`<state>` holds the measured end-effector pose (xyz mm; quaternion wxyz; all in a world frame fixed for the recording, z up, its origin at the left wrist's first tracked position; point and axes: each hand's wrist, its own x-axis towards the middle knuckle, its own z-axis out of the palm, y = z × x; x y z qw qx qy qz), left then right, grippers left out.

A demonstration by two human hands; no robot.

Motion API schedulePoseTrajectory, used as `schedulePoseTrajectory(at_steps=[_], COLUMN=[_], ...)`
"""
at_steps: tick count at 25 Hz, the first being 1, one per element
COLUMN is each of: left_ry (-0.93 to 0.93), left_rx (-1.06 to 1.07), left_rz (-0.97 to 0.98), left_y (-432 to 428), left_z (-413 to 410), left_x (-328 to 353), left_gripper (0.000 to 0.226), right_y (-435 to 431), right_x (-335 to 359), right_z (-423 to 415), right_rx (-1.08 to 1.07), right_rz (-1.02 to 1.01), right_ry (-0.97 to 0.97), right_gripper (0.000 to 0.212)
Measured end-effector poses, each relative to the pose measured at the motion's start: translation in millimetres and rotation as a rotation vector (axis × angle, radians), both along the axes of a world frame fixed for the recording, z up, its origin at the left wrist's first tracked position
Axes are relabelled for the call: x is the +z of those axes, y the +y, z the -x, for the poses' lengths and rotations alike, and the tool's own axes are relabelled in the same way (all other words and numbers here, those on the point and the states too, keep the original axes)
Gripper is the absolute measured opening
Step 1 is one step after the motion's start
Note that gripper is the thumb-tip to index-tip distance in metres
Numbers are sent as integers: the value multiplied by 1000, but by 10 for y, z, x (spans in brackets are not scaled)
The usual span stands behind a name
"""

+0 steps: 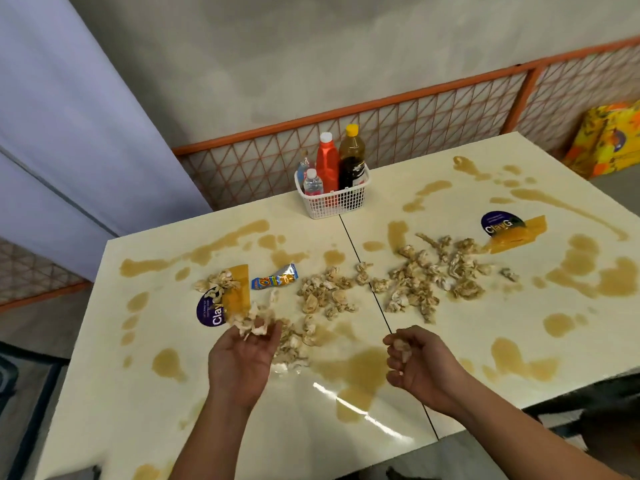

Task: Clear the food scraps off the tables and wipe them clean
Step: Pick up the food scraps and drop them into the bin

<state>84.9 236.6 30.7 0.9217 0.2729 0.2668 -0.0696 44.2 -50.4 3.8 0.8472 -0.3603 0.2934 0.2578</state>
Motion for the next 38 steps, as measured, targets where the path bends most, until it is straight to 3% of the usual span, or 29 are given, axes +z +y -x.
schedulePoseTrajectory(at_steps=[3,7,12,14,16,18,20,21,23,26,27,29,31,32,35,38], left_ry=[89,149,215,243,247,258,235,211,165,117,109,120,138,143,113,-18], left_rx=[23,-116,-300,-366,-441,-501,-589,-629,-688,-706,-711,-696,-704,-722,-753,-771], left_rz=[74,-3,93,78,55,-11,-35,-22,14,-4,-36,-145,-233,-273,-413,-663], left_y=[-473,-1138,-1943,-2316,-2653,-2922,-3111,-3190,-3287,-3375,-3396,-3449,-3528,-3580,-3790,-4017], left_z=[62,158,320,433,529,615,663,677,682,695,706,737,800,839,974,1114], left_x=[70,66,-93,-112,-117,-120,-98,-68,-1,41,35,-2,-15,-23,-20,-25], left_gripper=[21,13,102,111,91,54,44,50,84,95,88,53,30,26,22,16], right_y=[-498,-1232,-2088,-2447,-2809,-3136,-3429,-3570,-3828,-4277,-4366,-4419,-4156,-3906,-3114,-2447], right_x=[-105,-290,-495,-575,-664,-742,-792,-800,-808,-954,-978,-1053,-956,-874,-694,-355], right_z=[209,591,1021,1207,1381,1557,1719,1784,1850,1871,1885,1869,1797,1750,1610,1436], right_rx=[-120,-317,-511,-607,-711,-789,-816,-826,-871,-955,-896,-759,-772,-744,-582,-350], right_rz=[50,82,74,130,203,205,183,176,181,300,362,423,476,439,53,-142], right_ry=[17,60,97,128,187,260,301,280,230,285,336,519,554,487,358,232], right_gripper=[17,19,43,47,39,26,24,19,11,48,55,44,37,37,34,41])
